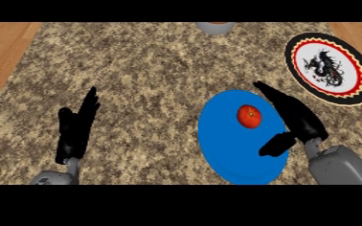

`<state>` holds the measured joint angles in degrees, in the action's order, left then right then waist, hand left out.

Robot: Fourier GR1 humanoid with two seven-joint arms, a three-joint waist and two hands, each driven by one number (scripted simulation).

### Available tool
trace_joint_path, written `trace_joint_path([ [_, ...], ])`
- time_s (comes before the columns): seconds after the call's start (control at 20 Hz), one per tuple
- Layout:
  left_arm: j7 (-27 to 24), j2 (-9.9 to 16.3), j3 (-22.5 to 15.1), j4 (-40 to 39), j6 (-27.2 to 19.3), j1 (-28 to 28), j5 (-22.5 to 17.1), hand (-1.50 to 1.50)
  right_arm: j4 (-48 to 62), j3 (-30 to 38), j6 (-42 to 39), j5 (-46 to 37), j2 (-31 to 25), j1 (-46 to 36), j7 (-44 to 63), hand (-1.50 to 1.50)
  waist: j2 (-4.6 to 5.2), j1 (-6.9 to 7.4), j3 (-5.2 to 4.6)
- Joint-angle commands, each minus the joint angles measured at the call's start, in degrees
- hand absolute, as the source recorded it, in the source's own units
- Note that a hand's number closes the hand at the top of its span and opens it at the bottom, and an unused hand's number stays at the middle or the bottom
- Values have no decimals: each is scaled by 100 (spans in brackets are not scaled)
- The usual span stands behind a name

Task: Pick the tomato from the plate and place it in the plate

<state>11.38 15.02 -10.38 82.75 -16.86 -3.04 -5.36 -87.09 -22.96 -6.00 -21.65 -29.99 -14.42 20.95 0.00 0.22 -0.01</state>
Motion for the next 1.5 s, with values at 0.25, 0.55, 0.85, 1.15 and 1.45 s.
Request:
trace_joint_path([
  [0.25,-268,-396,187,-266,143,94,383,0,460,432,-749,-593,666,-216,-159,-150,0,-15,1],
  [0.55,1,-304,504,78,471,163,429,0,173,778,-959,-927,925,134,-268,-150,-4,-22,1],
  [0.85,-137,-499,578,-37,524,139,525,0,1873,776,-367,-1620,1623,-451,-945,-150,6,10,2],
  [1.15,365,-624,583,87,589,-168,613,0,2304,989,-438,-1958,1350,-511,-1611,150,13,18,4],
  [1.45,192,-650,664,247,628,196,813,0,1553,959,-19,-2394,1630,-55,-1629,150,-2,-17,1],
])
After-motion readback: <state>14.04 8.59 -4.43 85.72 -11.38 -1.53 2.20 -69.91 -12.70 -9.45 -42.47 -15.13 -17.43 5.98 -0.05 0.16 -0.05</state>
